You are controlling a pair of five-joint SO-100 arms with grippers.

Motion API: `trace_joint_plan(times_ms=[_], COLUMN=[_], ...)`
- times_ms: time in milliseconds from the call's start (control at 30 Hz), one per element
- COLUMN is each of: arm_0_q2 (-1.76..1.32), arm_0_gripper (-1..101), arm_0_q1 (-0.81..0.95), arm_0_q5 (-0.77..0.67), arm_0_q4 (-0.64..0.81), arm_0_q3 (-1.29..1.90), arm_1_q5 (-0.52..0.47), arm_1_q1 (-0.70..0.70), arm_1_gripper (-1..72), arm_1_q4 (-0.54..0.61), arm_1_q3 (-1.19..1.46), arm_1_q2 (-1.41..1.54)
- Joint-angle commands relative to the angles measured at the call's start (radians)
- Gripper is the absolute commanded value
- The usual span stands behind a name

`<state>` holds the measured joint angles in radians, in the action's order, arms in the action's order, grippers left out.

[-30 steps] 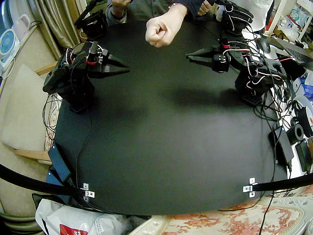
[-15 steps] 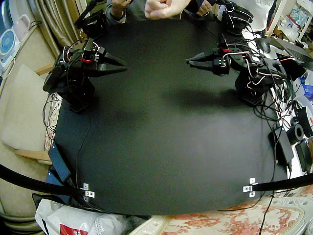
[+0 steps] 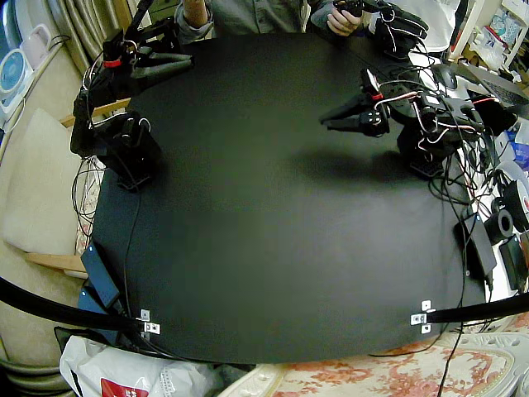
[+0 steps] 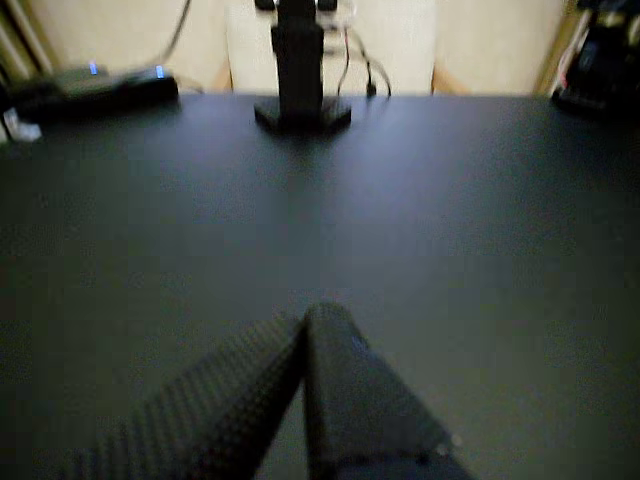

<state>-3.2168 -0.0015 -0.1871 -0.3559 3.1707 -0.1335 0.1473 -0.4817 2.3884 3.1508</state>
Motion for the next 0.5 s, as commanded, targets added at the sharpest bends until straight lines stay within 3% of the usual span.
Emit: trace_joint_plan(times_ms=[0,167,300,400,467], arm_0_q2=[-0.025,-0.025,-0.025,-0.025,-0.025], arm_0_gripper=[0,0,0,0,0], arm_0_q1=[0.015,-0.025,-0.017,-0.014,-0.008], arm_0_q5=[-0.011,-0.078,-0.051,-0.032,-0.041], arm_0_q4=[-0.029,-0.098,-0.195,-0.273,-0.334], arm_0_q3=[0.011,0.011,0.011,0.011,0.011], arm_1_q5=[-0.023,-0.072,-0.117,-0.169,-0.120], arm_1_q1=[0.018,0.031,0.081,0.198,0.258], arm_1_gripper=[-0.3,-0.3,-0.3,-0.3,-0.3], arm_1_q4=[0.017,0.023,0.043,0.078,0.092], arm_1_q3=[-0.094,-0.175,-0.299,-0.362,-0.288], arm_1_q2=[-0.003,0.002,-0.017,-0.006,-0.002])
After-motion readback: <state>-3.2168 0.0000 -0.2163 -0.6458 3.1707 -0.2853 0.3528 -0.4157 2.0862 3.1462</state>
